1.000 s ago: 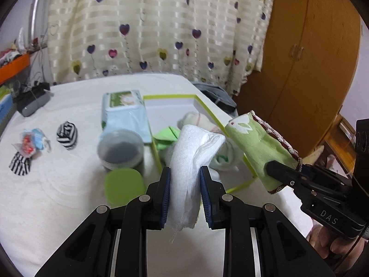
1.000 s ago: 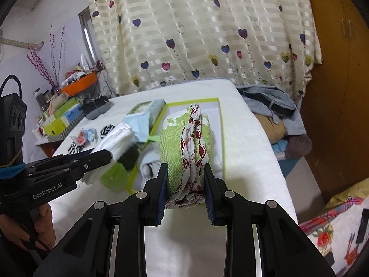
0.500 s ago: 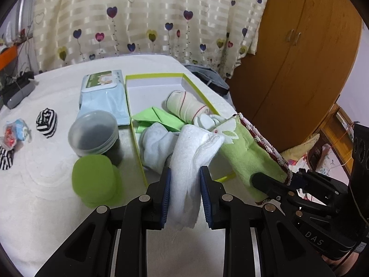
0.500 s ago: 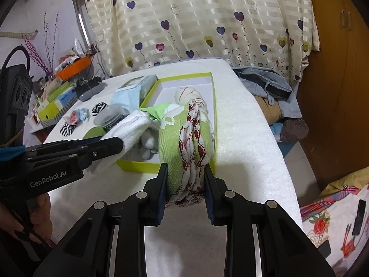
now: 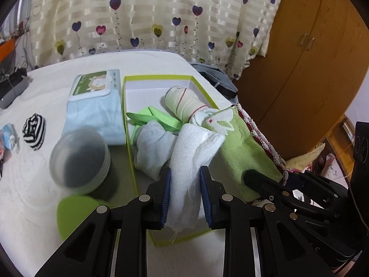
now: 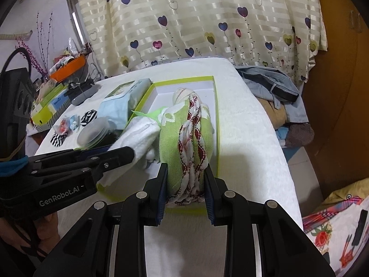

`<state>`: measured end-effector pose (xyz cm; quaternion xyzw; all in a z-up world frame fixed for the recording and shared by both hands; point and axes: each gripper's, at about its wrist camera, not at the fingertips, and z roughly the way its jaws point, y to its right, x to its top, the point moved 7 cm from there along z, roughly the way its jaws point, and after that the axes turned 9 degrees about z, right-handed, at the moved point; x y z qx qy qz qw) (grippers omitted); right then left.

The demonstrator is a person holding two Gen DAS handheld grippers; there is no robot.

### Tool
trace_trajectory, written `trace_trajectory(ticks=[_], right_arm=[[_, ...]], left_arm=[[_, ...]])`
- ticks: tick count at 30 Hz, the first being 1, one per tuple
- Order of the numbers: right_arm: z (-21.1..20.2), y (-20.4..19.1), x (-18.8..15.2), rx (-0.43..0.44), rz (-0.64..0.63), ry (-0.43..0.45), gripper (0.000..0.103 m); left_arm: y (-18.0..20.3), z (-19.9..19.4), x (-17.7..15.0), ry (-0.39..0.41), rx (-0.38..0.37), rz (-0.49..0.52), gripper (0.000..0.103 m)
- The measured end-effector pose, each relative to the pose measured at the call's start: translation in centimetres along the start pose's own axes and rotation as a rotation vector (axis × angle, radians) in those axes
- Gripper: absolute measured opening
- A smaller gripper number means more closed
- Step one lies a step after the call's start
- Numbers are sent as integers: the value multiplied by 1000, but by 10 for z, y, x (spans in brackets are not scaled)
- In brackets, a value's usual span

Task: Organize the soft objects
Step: 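Open both grippers to release the towel and patterned cloth in the box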

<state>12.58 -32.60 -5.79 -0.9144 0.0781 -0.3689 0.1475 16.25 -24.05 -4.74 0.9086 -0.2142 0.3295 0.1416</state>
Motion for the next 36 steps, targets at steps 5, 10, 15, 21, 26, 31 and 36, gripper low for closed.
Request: trace_trajectory(ticks=[5,10,15,21,26,31,36], right_arm=[[13,1,11,10,4,2,29],[19,-8,16,39,-26,-2,32],[12,-13,7,36,-65,9,45],[-3,-15,4,28,-69,42,45],[-15,-15,5,20,-55,58,45],[-26,-23,5,34,-64,78,45],[-37,-33,3,38,-80,95,45]], left_arm=[[-8,13,9,3,16,-20,23],[-9,14,6,0,11,-28,25],[-9,7,3,-5,1,-31,30],[-5,-7,1,23,-5,-19,31],[-4,-20,-2,46,2,-8,31],[-4,-38,-5,78,15,5,31],[-5,-55,-8,106,24,8,31]])
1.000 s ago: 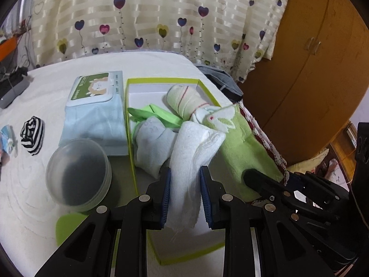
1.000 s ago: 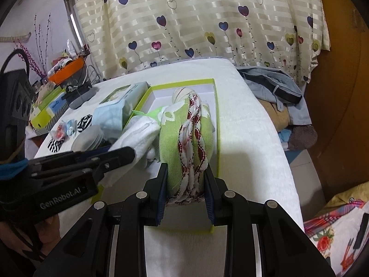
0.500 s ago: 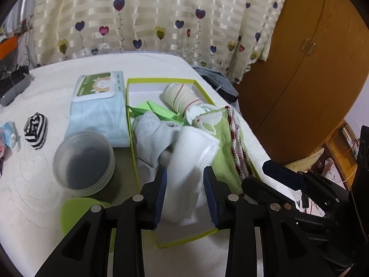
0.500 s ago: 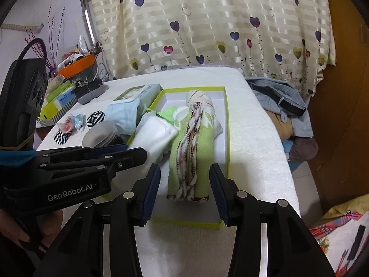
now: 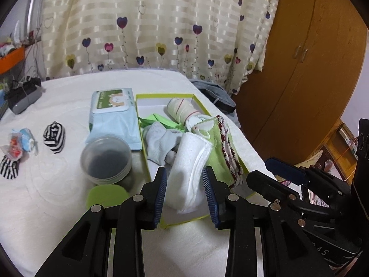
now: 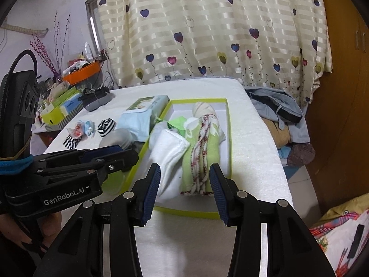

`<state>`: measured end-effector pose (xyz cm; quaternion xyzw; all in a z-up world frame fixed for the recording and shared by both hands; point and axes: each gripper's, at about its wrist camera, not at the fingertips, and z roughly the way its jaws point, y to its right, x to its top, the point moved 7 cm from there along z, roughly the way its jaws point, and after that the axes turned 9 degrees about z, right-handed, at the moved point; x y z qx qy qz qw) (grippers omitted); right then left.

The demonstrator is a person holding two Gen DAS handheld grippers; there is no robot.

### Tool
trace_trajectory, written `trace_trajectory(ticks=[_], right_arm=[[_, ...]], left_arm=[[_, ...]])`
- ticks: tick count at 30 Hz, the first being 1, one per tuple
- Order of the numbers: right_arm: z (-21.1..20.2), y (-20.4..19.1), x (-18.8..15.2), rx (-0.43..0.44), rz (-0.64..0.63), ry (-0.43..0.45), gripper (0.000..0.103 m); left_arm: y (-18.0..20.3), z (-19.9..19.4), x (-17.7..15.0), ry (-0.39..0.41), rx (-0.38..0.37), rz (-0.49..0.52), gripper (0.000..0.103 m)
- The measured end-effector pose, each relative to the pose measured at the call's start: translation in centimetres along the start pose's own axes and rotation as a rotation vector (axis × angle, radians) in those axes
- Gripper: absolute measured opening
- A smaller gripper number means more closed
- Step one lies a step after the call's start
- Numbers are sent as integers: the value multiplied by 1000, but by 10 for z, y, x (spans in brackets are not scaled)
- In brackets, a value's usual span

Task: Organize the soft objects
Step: 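Open both grippers to release the towel and patterned cloth in the box, then move both grippers back toward the striped black-and-white socks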

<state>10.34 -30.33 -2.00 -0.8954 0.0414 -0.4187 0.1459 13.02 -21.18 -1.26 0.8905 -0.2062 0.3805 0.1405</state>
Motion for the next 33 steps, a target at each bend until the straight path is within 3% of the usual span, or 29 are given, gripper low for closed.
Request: trace_trajectory(ticks=[11,33], right_arm=[[-18,-33,1,17,-41,36,45],[-4,-95,-2,58,-110,17,51]], left_arm=[[-21,-37,-8,48,34,-9,31],[-87,-66,-33,69,113,-98,31]])
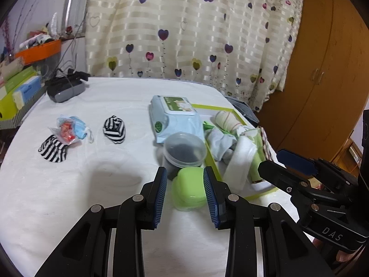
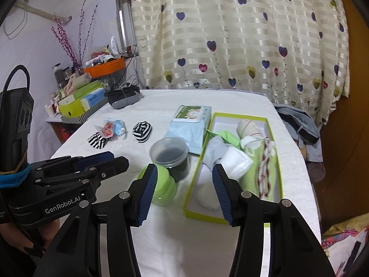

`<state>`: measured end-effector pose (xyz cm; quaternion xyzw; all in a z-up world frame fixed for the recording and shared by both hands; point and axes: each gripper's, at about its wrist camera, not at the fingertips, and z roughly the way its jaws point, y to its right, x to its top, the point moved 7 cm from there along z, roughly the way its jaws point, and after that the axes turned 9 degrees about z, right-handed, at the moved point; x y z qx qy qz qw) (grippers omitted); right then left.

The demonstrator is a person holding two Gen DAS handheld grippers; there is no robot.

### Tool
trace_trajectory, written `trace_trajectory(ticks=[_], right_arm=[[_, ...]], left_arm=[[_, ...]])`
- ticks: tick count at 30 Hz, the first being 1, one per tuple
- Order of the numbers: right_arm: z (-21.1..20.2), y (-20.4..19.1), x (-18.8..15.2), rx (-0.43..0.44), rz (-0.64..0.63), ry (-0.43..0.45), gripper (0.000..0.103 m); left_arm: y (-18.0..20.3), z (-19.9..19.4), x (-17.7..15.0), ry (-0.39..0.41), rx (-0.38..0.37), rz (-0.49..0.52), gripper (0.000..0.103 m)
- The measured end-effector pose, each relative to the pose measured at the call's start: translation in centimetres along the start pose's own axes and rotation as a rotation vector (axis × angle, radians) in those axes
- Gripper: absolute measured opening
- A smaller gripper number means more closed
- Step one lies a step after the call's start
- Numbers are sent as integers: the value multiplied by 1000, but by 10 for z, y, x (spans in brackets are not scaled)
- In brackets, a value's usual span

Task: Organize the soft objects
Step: 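Move both grippers back toward the striped black-and-white socks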

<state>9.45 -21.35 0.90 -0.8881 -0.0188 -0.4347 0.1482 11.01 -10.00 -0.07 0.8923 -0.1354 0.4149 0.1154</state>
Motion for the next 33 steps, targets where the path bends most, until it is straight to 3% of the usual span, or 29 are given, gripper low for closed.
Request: trace_trajectory(ticks=[33], right_arm=[[57,-63,4,96,-86,-80,51]], left_arm=[[-88,7,-11,-19,116,-111,31]])
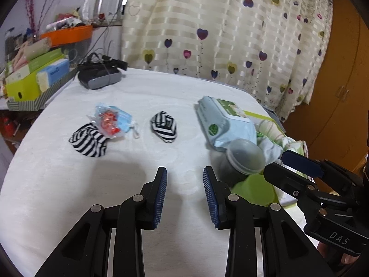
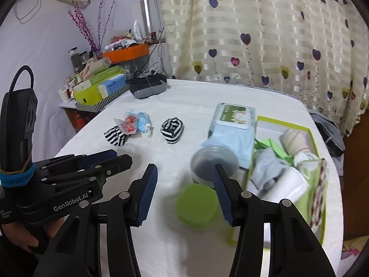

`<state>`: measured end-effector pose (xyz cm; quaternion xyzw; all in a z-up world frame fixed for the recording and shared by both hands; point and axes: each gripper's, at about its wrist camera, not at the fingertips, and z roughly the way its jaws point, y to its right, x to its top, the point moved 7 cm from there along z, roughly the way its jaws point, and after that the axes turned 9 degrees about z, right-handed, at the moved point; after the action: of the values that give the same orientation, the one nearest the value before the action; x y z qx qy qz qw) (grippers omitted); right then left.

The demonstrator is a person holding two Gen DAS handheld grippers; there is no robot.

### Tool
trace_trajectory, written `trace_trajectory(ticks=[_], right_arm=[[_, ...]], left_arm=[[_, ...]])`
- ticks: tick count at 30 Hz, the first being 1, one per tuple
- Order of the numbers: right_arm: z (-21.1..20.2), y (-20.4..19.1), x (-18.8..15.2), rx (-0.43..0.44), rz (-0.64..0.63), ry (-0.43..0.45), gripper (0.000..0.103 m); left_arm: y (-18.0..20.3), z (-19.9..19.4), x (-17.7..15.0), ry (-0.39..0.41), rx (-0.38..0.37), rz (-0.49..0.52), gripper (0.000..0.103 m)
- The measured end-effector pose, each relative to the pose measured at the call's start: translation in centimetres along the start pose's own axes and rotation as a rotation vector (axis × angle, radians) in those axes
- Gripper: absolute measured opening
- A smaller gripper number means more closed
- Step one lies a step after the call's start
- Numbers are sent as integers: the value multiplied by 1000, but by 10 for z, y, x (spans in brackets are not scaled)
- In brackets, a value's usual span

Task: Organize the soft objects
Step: 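Move both grippers back toward the striped black-and-white socks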

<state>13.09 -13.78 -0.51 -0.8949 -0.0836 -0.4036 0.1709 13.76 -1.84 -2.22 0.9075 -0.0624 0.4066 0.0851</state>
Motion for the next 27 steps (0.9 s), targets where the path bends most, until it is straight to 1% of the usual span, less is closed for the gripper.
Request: trace_trajectory(ticks=[7,13,20,24,27], right_arm=[[21,-17,3,21,-22,-25,51],[41,-29,11,24,-27,-47,51],[81,-45,22,39,-3,-95,51],[108,-51,25,24,20,-132,51],[122,-53,31,7,32,-140,51]], left_arm=[[-23,6,-1,-6,15,-25,31],[-58,13,-3,-13,38,-78,31],[-102,13,-1,-6,89,-122,31],[-121,16,-1,-12,103,-134,31],[-134,19,0,-19,115,-134,31]])
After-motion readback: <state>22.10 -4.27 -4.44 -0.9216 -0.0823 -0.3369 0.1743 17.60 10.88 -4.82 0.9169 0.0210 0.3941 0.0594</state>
